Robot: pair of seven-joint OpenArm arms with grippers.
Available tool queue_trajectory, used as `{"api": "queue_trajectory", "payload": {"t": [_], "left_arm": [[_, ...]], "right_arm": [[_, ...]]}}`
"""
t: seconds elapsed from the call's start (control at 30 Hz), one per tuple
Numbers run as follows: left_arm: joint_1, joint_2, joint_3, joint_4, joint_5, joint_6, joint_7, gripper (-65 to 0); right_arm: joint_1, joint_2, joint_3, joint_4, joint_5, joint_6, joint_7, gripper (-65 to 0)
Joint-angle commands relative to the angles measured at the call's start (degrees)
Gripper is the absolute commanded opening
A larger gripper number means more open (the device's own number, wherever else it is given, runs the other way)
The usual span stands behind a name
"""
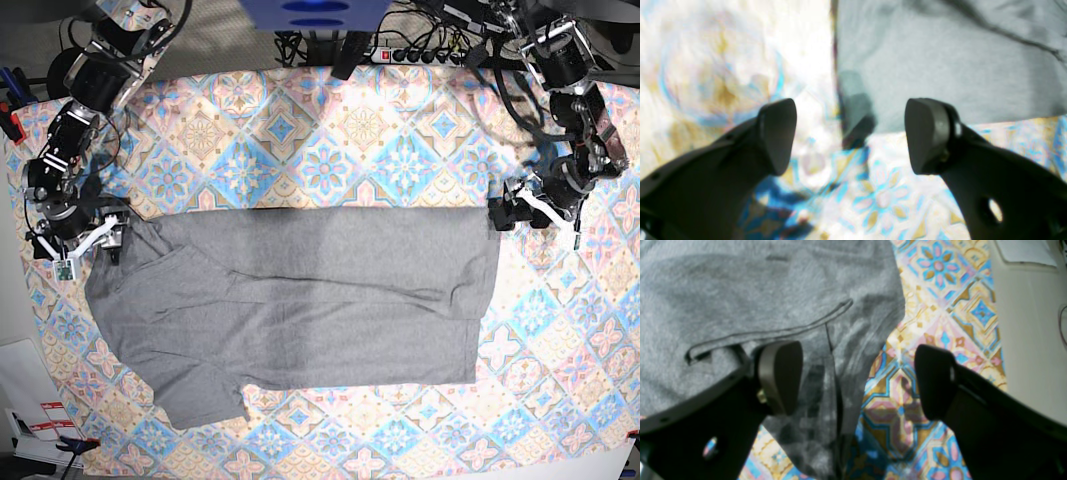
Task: Fold the T-shirt properly
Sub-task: 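Grasp the folded edge again with both grippers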
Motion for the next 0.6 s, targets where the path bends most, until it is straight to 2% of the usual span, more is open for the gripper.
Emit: {"api": "queue_trajectory", "payload": {"t": [0.0,0.3,0.43,0.57], "left_arm": [[-1.97,-1.11,-0.22,-1.48,-1.17,-0.73,-0.91,-15.6],[-8.04,-1.29,-0.13,-15.46,-0.91,-0.73,-0.91,-15.6],[-9.71,-1.02,6.11,-16.16,-1.43,-0.73,-0.91,-15.6],[-9.8,0.21,8.57,-16.08,-1.52,-0.73,-1.35,-15.7]], "right_arm": [[1.02,0.83,0.15,1.12,0.76,-0.12,1.32,-13.7],[0.93,0.83,1.65,1.21,0.67,-0.12,1.32,-13.7],[1.28,0.74,7.27,1.12,0.67,-0.12,1.14,-13.7],[2.16,1.1,9.29,0.59,0.93,0.31,-6.5,-13.7]]}}
